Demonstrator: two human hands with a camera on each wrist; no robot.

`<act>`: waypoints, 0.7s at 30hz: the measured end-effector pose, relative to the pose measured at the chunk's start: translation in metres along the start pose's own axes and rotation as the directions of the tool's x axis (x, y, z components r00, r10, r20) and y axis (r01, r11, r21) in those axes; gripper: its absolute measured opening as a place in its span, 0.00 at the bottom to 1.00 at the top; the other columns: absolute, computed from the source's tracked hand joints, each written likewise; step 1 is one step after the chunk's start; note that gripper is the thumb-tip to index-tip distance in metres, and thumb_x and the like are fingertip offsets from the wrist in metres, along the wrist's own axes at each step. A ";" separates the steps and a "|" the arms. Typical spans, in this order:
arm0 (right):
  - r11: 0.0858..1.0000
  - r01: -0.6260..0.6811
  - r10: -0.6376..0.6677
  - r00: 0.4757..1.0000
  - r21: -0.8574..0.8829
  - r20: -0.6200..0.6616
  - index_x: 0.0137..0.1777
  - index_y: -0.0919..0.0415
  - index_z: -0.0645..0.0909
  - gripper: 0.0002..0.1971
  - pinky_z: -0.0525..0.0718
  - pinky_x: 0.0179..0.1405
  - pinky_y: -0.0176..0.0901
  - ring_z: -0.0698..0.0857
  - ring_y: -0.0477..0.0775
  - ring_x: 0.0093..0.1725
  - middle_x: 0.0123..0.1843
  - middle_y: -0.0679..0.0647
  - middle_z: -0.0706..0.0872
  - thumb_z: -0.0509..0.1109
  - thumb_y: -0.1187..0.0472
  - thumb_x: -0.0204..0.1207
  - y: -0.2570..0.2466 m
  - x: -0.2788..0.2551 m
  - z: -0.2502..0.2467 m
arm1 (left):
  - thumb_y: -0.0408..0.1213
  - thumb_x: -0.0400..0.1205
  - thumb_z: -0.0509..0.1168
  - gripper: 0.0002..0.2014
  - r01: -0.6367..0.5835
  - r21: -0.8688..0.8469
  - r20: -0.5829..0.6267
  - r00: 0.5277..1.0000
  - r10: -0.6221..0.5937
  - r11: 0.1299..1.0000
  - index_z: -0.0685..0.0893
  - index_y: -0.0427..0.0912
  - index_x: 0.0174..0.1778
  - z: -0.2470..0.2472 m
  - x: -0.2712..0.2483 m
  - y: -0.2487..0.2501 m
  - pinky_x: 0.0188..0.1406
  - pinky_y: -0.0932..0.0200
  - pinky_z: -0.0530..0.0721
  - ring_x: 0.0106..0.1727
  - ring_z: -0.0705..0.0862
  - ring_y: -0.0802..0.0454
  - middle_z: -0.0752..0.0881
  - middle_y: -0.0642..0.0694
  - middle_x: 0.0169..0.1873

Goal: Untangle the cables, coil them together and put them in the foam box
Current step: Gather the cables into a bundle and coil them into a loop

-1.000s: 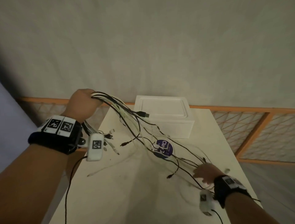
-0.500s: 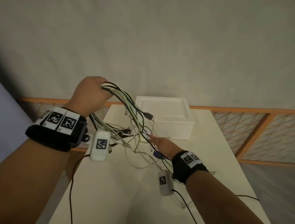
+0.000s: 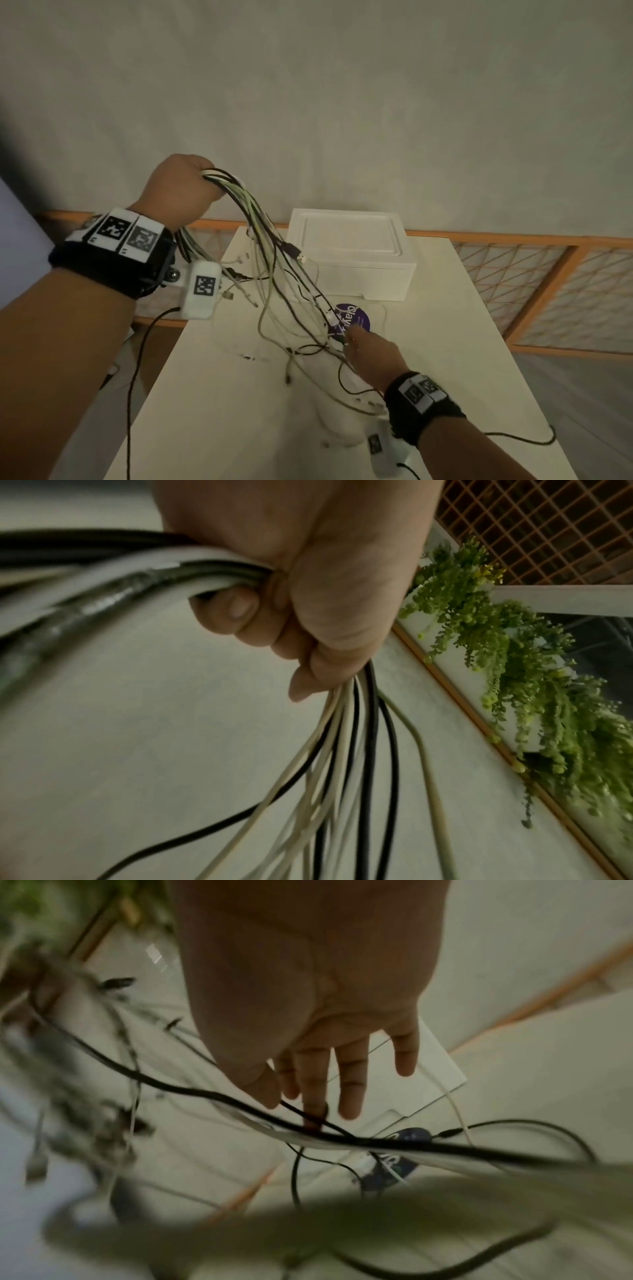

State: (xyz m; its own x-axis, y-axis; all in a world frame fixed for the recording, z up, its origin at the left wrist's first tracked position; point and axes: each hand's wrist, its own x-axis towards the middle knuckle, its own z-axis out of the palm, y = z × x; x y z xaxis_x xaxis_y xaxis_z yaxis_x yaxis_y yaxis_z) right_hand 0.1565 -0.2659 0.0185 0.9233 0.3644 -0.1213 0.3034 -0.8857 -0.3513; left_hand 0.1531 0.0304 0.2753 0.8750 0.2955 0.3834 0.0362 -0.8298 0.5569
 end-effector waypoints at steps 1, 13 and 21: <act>0.999 0.021 -0.022 0.999 -0.041 -0.025 0.55 0.45 0.71 0.08 0.77 0.53 0.50 0.86 0.59 0.51 0.49 0.51 0.88 0.54 0.48 0.80 -0.003 0.003 -0.004 | 0.33 0.77 0.70 0.08 -0.004 -0.019 -0.019 1.000 0.004 1.000 0.82 0.36 0.33 0.001 0.000 0.002 0.27 0.60 0.68 0.27 0.74 0.47 0.78 0.40 0.26; 0.909 -0.375 0.415 0.857 -0.183 0.306 0.71 0.47 0.73 0.36 0.72 0.70 0.54 0.76 0.59 0.70 0.73 0.52 0.76 0.58 0.30 0.64 0.074 -0.008 0.035 | 0.38 0.77 0.71 0.08 -0.049 -0.141 -0.226 0.974 0.016 0.989 0.85 0.36 0.44 -0.065 0.028 0.022 0.37 0.55 0.70 0.38 0.75 0.48 0.75 0.47 0.26; 0.882 -0.313 0.445 0.796 -0.352 0.409 0.76 0.34 0.63 0.45 0.66 0.75 0.58 0.67 0.62 0.77 0.83 0.50 0.61 0.65 0.23 0.56 0.163 -0.013 0.040 | 0.42 0.76 0.72 0.08 0.018 -0.230 -0.243 0.967 -0.075 0.973 0.81 0.47 0.33 -0.077 0.037 0.027 0.17 0.66 0.70 0.23 0.71 0.52 0.75 0.45 0.26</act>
State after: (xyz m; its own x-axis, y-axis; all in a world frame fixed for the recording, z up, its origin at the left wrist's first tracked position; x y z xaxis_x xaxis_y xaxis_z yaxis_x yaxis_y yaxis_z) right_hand 0.1846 -0.4032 -0.0741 0.7740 0.0133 -0.6331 0.0616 -0.9966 0.0544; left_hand 0.1490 0.0556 0.3611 0.7265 0.4629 0.5079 -0.0602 -0.6934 0.7180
